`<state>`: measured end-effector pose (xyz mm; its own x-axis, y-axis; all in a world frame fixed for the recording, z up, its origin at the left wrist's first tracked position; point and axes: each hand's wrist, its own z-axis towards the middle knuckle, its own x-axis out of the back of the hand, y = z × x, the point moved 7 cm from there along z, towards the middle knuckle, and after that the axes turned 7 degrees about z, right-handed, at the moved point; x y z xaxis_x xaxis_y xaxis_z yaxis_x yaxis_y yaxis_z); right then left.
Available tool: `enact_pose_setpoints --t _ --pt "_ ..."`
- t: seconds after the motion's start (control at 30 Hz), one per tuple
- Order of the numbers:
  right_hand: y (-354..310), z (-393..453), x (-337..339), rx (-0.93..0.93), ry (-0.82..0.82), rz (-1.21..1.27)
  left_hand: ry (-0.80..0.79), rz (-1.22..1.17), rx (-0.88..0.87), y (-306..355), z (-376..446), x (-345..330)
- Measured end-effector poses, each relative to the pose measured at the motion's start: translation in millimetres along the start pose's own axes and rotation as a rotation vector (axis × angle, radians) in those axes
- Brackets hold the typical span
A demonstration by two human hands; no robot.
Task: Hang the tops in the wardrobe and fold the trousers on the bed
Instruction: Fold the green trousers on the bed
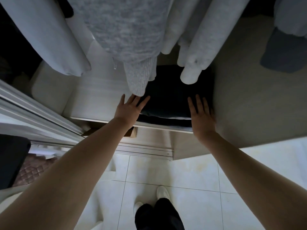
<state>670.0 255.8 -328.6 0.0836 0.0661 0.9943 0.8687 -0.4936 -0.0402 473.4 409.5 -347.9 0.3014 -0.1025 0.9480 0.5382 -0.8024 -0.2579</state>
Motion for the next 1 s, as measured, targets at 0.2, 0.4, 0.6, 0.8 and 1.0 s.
enact_pose_setpoints --t 0.2,0.4,0.6,0.8,1.0 --pt "-6 -13 17 0.010 -0.082 -0.006 -0.020 -0.047 0.040 8 -20 9" --pt "-28 -59 34 0.120 -0.123 0.021 -0.131 -0.101 0.036 10 -66 17" --pt "-69 -105 68 0.213 -0.120 0.111 -0.069 -0.412 0.186 18 -143 40" --pt "-134 -154 84 0.465 -0.212 0.203 0.084 -0.743 0.507 28 -256 78" --pt "-191 -209 90 0.828 -0.402 0.301 0.214 -0.929 1.156 51 -375 82"
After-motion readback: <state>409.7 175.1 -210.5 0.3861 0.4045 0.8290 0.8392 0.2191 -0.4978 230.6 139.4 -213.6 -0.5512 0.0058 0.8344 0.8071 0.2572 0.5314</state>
